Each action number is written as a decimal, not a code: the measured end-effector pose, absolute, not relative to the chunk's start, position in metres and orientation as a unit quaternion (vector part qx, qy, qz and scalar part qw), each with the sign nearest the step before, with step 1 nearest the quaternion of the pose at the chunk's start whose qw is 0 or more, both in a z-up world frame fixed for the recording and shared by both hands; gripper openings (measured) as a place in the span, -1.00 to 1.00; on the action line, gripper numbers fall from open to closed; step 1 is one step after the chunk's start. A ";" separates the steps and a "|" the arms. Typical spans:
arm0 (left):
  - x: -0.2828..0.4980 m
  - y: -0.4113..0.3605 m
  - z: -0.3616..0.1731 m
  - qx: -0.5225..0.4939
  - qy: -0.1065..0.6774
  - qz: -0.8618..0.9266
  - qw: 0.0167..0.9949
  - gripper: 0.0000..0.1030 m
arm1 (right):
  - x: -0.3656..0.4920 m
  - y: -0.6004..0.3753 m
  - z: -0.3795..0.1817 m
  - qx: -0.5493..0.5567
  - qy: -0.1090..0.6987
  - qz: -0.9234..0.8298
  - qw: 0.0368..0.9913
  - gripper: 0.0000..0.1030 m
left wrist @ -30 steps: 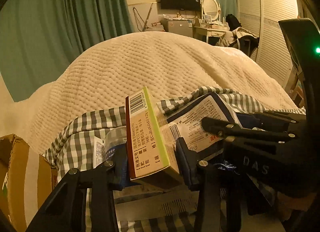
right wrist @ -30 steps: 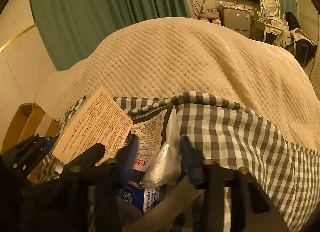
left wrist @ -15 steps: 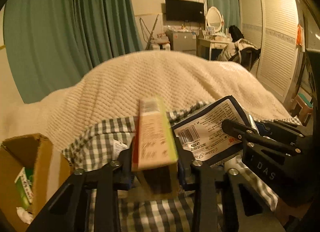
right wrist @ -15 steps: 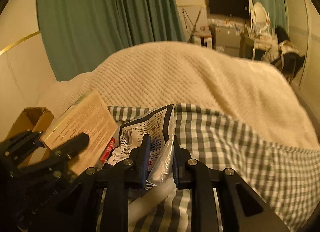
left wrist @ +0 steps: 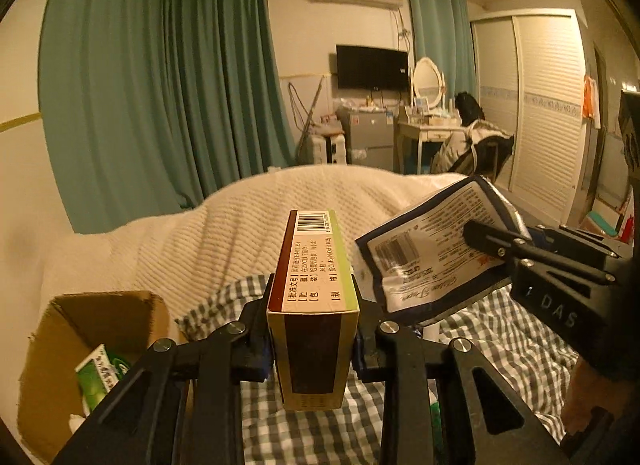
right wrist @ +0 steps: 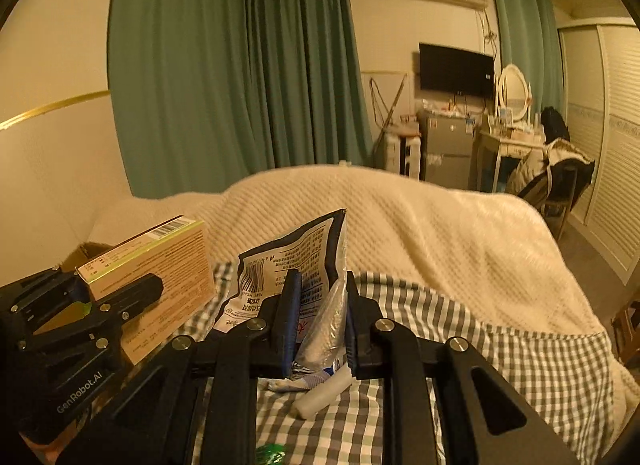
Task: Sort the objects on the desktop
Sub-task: 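Carry the tan box into the box with the left tool while the right tool drops the packet in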
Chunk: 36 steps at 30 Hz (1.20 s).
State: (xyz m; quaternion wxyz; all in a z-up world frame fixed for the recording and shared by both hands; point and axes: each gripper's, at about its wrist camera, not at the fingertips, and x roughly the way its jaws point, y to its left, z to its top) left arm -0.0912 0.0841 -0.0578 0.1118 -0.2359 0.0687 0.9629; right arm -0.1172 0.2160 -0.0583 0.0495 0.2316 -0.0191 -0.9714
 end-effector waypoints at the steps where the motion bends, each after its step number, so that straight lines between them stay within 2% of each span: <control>1: -0.088 0.081 -0.055 -0.233 0.068 0.964 0.111 -0.44 | -0.113 0.214 -0.053 0.226 -0.017 -0.973 0.049 -0.65; 11: -0.057 0.055 -0.037 -0.192 0.068 0.975 0.089 -0.44 | -0.074 0.190 -0.021 0.180 -0.002 -0.982 0.059 -0.65; 16: -0.051 0.038 -0.030 -0.183 0.048 0.978 0.085 -0.44 | -0.078 0.176 -0.022 0.195 -0.018 -0.977 0.089 -0.65; 36: -0.020 -0.065 -0.011 -0.121 0.063 0.991 -0.004 -0.44 | -0.082 0.082 0.001 0.156 -0.038 -0.976 0.147 -0.65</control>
